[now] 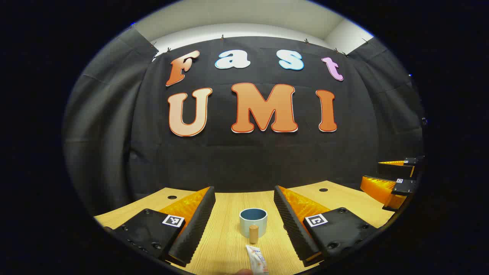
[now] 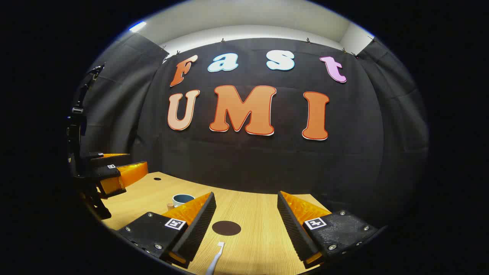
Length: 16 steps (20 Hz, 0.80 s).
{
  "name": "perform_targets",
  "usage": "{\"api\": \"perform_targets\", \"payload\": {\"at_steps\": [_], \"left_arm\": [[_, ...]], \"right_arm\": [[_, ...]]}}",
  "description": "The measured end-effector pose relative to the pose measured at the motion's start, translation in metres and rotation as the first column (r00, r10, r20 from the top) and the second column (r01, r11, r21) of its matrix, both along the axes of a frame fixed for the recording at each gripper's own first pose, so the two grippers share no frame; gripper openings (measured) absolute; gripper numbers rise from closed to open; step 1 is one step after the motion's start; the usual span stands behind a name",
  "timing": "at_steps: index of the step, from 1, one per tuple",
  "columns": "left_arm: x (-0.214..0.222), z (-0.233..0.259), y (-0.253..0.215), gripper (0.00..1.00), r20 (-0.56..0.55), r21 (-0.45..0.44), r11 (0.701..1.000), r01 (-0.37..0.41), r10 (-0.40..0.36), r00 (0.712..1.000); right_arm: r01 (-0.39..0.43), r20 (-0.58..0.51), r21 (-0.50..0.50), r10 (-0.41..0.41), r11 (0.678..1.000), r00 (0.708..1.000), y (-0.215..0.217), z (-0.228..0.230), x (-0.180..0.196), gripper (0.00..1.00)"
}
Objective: Put the toothbrush and toothpaste on the desktop into the cup, then pick up the cup and place it on the coaster on the desktop.
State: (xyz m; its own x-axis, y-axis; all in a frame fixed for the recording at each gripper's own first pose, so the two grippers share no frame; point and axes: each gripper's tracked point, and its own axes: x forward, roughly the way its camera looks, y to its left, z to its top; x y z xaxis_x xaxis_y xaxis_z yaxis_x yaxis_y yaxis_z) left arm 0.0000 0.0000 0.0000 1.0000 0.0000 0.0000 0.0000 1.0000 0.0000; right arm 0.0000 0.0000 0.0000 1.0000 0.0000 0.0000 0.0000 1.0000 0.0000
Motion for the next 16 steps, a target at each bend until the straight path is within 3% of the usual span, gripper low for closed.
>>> {"api": "perform_targets", "payload": {"at_steps": [16], "left_arm": [[0.002, -0.021, 0.003, 0.99, -0.062, -0.003, 1.000, 0.002, -0.003, 0.998]], "right_arm": [[-0.005, -0.016, 0.001, 0.005, 1.000, 1.000, 0.002, -0.003, -0.002, 0.97]]}}
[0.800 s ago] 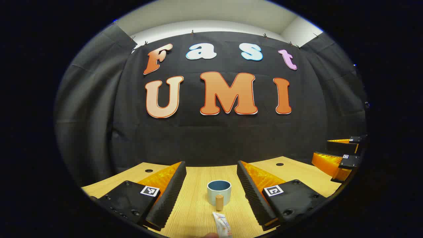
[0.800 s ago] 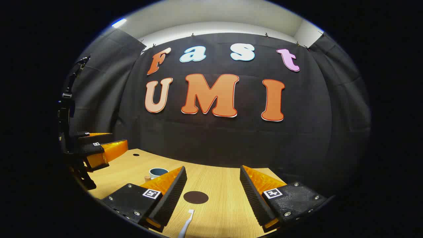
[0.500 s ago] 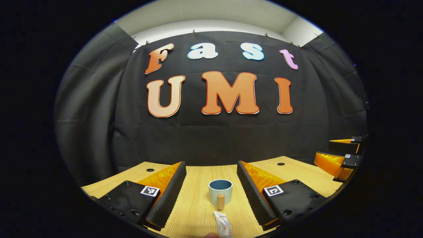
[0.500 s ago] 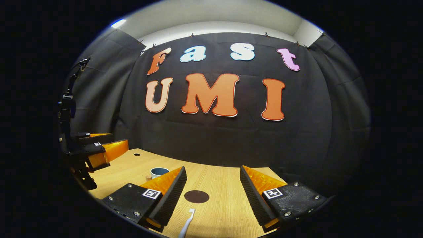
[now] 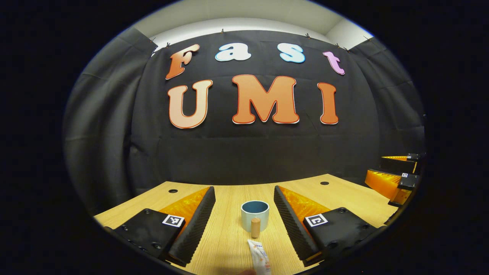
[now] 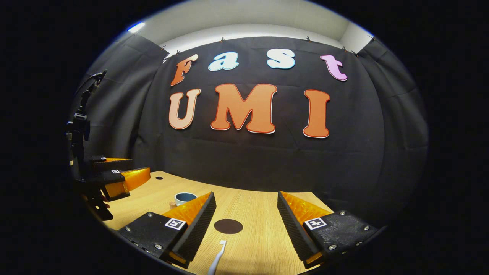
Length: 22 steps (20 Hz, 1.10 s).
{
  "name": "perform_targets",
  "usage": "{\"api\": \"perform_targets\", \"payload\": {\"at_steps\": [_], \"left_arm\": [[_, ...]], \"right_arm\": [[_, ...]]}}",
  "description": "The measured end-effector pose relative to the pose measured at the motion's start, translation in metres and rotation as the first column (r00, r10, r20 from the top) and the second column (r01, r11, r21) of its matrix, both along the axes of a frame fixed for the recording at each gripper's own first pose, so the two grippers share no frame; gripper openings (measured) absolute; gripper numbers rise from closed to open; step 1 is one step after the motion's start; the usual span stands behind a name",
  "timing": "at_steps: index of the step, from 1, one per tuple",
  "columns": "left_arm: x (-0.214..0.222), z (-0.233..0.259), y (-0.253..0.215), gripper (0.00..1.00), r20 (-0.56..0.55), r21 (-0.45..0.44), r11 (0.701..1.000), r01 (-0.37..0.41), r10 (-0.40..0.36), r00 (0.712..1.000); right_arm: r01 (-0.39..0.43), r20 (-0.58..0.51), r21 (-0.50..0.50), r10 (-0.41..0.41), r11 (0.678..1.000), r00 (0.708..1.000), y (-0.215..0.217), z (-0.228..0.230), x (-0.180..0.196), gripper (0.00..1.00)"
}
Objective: Put the toothbrush and toothpaste on the desktop into the cup, then pick up the cup and place it on the coaster on the desktop.
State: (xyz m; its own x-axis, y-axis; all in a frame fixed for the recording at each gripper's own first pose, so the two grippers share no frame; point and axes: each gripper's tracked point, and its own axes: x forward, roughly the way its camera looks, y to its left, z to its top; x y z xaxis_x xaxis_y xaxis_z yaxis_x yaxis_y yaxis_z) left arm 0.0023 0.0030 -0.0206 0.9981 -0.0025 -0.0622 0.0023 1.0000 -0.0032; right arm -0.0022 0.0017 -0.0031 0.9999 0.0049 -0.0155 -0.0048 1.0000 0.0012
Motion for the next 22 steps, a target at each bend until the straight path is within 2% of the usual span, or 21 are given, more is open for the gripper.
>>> {"api": "perform_targets", "payload": {"at_steps": [10, 14, 18, 22], "left_arm": [[0.003, -0.032, -0.015, 0.99, -0.098, -0.015, 0.999, 0.038, -0.039, 0.994], [0.003, -0.051, -0.023, 0.99, -0.160, -0.018, 0.998, 0.059, -0.061, 0.985], [0.003, -0.069, -0.025, 0.99, -0.229, -0.031, 0.997, 0.070, -0.075, 0.971], [0.000, -0.100, -0.029, 1.00, -0.327, -0.023, 0.996, 0.084, -0.087, 0.941]], "right_arm": [[0.010, -0.076, 0.009, -0.010, 1.000, 0.997, -0.005, -0.024, 0.002, 0.97], [0.004, -0.154, 0.024, 0.000, 1.000, 0.988, -0.004, -0.045, 0.003, 0.97], [-0.012, -0.255, 0.053, 0.026, 0.999, 0.967, 0.001, -0.064, 0.005, 0.97], [-0.029, -0.378, 0.063, 0.051, 0.998, 0.924, 0.006, -0.094, 0.005, 0.97]]}}
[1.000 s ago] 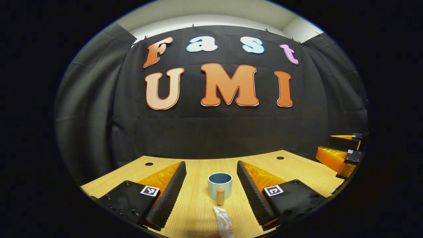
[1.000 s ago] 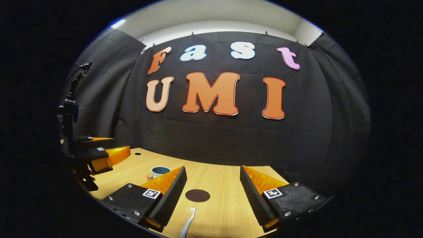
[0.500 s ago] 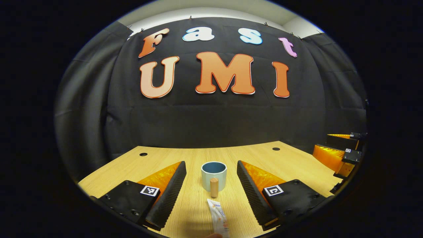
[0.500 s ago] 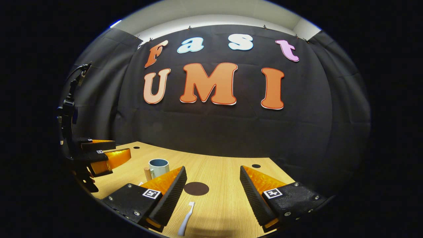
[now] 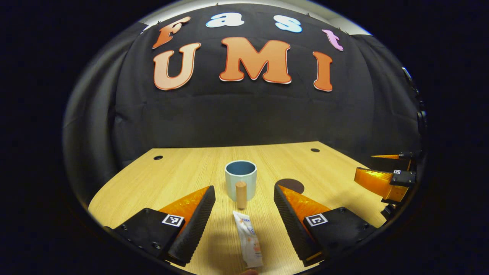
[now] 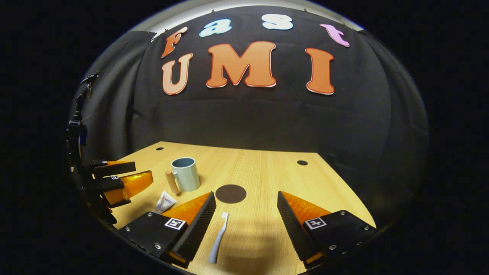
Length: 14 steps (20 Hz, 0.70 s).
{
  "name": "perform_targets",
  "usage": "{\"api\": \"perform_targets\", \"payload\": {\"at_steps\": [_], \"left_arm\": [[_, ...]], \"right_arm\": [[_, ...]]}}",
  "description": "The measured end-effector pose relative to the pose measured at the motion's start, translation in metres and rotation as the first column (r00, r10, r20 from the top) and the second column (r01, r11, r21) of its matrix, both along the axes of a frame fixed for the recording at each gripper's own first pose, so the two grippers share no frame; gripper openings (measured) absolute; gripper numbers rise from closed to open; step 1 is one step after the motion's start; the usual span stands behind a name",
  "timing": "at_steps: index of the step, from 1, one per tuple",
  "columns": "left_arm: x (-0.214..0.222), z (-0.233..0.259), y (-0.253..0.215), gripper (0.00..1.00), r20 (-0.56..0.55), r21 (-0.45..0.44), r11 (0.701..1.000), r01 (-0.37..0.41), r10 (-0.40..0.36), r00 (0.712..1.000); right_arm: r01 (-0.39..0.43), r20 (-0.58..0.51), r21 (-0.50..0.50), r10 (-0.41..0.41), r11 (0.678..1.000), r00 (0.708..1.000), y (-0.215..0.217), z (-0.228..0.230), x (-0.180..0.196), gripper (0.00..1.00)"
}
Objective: Put the toothbrush and toothpaste on the desktop into the cup, then pick up the cup and place it on the coaster on the desktop.
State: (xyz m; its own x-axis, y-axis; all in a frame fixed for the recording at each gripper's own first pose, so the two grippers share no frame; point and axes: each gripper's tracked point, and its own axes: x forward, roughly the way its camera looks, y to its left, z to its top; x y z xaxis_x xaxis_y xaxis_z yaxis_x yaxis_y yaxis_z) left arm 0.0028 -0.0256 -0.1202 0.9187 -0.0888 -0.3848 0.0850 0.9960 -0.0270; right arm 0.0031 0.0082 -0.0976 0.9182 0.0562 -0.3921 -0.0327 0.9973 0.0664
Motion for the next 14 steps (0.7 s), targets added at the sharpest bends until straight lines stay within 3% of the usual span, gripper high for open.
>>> {"api": "perform_targets", "payload": {"at_steps": [4, 7, 14], "left_arm": [[-0.002, -0.018, 0.001, 1.00, -0.072, -0.007, 1.000, -0.004, 0.004, 0.997], [-0.002, -0.035, 0.007, 1.00, -0.123, 0.008, 1.000, -0.012, 0.013, 0.992], [-0.014, -0.064, 0.016, 1.00, -0.272, 0.042, 0.999, -0.009, 0.020, 0.962]], "right_arm": [[-0.039, -0.151, 0.110, 0.056, 0.993, 0.987, 0.016, -0.025, -0.005, 0.94], [-0.024, -0.248, 0.177, 0.068, 0.984, 0.966, 0.016, -0.045, -0.007, 0.92], [0.004, -0.392, 0.212, 0.081, 0.977, 0.916, 0.014, -0.070, -0.011, 0.89]]}}
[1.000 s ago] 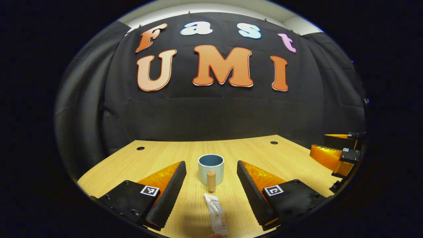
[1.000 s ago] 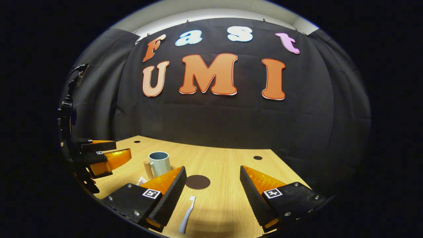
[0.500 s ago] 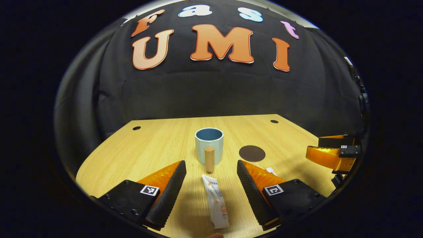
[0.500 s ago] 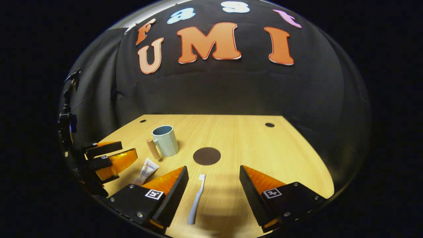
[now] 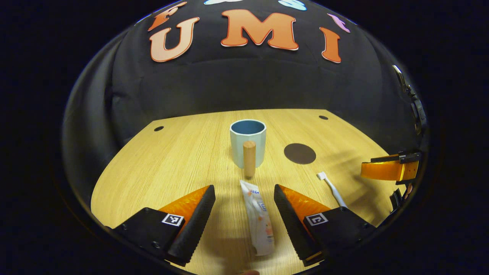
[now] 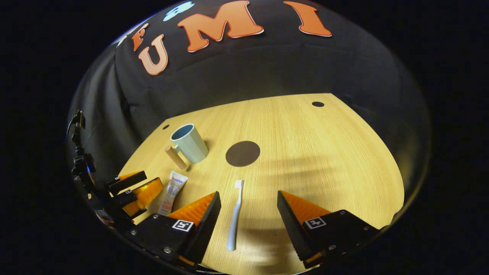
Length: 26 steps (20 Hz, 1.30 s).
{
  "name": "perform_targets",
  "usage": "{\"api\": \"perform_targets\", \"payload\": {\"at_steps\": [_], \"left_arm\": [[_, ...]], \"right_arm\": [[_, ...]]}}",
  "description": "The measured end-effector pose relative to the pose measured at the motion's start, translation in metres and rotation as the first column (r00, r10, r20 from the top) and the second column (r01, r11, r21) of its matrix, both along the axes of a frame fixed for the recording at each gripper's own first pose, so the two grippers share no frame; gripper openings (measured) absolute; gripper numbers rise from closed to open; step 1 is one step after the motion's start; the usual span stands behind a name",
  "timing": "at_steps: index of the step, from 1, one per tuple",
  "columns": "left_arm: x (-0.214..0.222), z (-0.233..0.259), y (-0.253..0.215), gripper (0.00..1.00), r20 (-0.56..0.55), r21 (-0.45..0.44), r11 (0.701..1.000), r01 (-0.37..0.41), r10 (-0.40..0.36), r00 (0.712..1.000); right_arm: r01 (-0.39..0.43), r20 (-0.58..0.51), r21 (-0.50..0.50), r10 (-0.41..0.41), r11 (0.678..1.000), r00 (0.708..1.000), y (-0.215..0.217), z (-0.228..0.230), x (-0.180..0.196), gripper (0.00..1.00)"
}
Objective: Put the toothbrush and toothpaste on the desktop into the cup, then pick up the cup and place it on the coaster on the desktop.
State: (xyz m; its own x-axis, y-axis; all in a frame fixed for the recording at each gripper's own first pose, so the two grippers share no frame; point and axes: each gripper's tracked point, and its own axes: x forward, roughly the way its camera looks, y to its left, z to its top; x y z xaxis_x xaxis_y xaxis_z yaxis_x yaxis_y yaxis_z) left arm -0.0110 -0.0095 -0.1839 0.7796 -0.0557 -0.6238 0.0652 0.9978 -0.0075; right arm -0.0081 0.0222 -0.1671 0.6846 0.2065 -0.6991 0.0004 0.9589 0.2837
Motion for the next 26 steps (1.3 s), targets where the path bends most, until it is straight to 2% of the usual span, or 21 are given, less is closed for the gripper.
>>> {"api": "perform_targets", "payload": {"at_steps": [4, 6, 8, 9, 10, 12, 17, 18, 19, 21, 23, 24, 25, 26], "left_arm": [[-0.005, -0.014, -0.002, 1.00, -0.108, 0.016, 1.000, 0.013, -0.011, 0.994], [-0.007, -0.019, -0.004, 1.00, -0.169, 0.011, 0.999, 0.035, -0.033, 0.985], [-0.009, -0.020, -0.003, 1.00, -0.209, 0.021, 0.999, 0.050, -0.045, 0.977], [-0.010, -0.021, -0.002, 1.00, -0.225, 0.032, 0.998, 0.055, -0.046, 0.973], [-0.011, -0.022, -0.003, 1.00, -0.240, 0.042, 0.997, 0.061, -0.049, 0.969], [-0.014, -0.027, -0.005, 1.00, -0.280, 0.048, 0.996, 0.079, -0.063, 0.958], [-0.019, -0.028, -0.006, 0.99, -0.409, -0.011, 0.996, 0.086, -0.083, 0.909], [-0.021, -0.036, -0.009, 0.92, -0.444, -0.024, 0.997, 0.080, -0.082, 0.892], [-0.022, -0.038, -0.009, 0.78, -0.445, -0.016, 0.996, 0.083, -0.082, 0.892], [-0.018, -0.036, -0.014, 0.77, -0.458, -0.015, 0.995, 0.099, -0.095, 0.884], [-0.020, -0.040, -0.014, 0.48, -0.491, -0.008, 0.995, 0.101, -0.092, 0.866], [-0.021, -0.038, -0.014, 0.48, -0.502, -0.010, 0.995, 0.100, -0.092, 0.860], [-0.022, -0.038, -0.013, 0.45, -0.509, -0.006, 0.995, 0.097, -0.086, 0.857], [-0.016, -0.035, -0.009, 0.41, -0.497, 0.005, 0.996, 0.087, -0.073, 0.864]], "right_arm": [[-0.032, -0.078, 0.011, 0.033, 0.999, 0.996, 0.008, -0.007, 0.000, 0.89], [-0.050, -0.117, 0.050, 0.055, 0.998, 0.992, 0.015, -0.007, -0.003, 0.84], [-0.056, -0.145, 0.041, 0.061, 0.998, 0.988, 0.012, -0.008, -0.004, 0.82], [-0.059, -0.156, 0.027, 0.063, 0.998, 0.986, 0.011, -0.009, -0.004, 0.72], [-0.063, -0.165, 0.017, 0.065, 0.998, 0.984, 0.010, -0.009, -0.003, 0.81], [-0.090, -0.191, 0.012, 0.091, 0.996, 0.977, 0.013, -0.012, -0.005, 0.81], [-0.120, -0.250, 0.022, 0.122, 0.993, 0.961, 0.016, -0.016, -0.005, 0.81], [-0.121, -0.253, 0.025, 0.124, 0.992, 0.960, 0.015, -0.014, -0.003, 0.81], [-0.122, -0.254, 0.029, 0.125, 0.992, 0.959, 0.013, -0.011, -0.002, 0.81], [-0.120, -0.261, 0.039, 0.126, 0.992, 0.957, 0.012, -0.006, -0.001, 0.80], [-0.121, -0.267, 0.047, 0.129, 0.992, 0.955, 0.009, 0.000, 0.001, 0.80], [-0.121, -0.271, 0.045, 0.129, 0.992, 0.954, 0.009, 0.002, 0.002, 0.80], [-0.123, -0.276, 0.043, 0.130, 0.991, 0.952, 0.009, 0.000, 0.002, 0.80], [-0.125, -0.283, 0.039, 0.131, 0.991, 0.950, 0.010, -0.002, 0.001, 0.80]]}}
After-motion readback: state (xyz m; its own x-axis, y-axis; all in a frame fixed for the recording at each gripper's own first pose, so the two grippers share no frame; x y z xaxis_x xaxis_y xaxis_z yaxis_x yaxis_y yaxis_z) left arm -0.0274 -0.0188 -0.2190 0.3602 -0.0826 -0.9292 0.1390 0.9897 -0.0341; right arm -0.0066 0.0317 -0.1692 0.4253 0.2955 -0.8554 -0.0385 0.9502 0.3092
